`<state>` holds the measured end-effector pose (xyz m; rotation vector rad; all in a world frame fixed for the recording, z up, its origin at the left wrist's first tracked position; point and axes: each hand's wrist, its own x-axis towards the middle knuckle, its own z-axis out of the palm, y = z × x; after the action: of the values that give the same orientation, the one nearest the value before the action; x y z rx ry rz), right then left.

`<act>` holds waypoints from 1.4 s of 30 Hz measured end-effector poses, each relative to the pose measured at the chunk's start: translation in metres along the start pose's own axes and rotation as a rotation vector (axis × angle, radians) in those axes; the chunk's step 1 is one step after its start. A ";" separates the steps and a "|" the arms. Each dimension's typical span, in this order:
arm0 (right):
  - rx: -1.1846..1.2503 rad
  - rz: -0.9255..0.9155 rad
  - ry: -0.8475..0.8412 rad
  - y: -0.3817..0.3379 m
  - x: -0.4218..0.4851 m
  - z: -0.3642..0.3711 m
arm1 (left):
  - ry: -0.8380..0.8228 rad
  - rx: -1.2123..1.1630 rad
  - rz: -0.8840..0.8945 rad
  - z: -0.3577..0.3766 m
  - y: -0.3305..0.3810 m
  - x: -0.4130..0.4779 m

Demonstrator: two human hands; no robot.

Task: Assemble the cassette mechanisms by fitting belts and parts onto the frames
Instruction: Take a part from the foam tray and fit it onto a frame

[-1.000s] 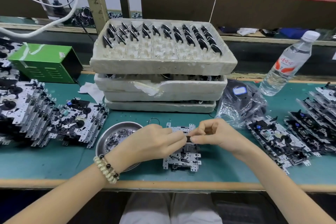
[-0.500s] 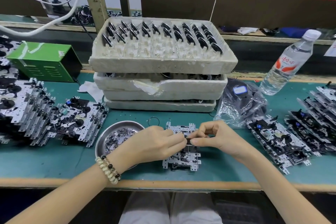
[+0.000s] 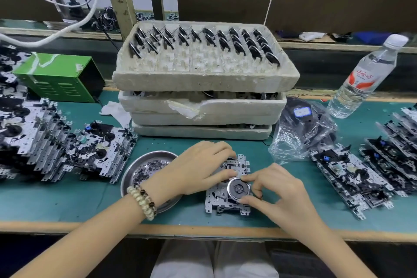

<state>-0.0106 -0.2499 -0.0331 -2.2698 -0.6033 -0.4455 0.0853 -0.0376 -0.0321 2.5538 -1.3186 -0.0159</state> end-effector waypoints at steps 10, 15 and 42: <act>-0.226 0.135 0.124 0.026 0.017 0.000 | 0.174 -0.134 -0.186 0.004 0.020 -0.004; -0.198 0.220 0.306 0.034 0.008 0.005 | 0.164 -0.285 -0.223 0.016 0.035 -0.013; 0.570 0.801 0.239 0.046 0.042 -0.014 | 0.535 0.038 0.160 -0.003 0.019 0.058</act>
<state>0.0470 -0.2762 -0.0297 -1.6833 0.2909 -0.1088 0.1043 -0.0935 -0.0181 2.2380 -1.2955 0.6772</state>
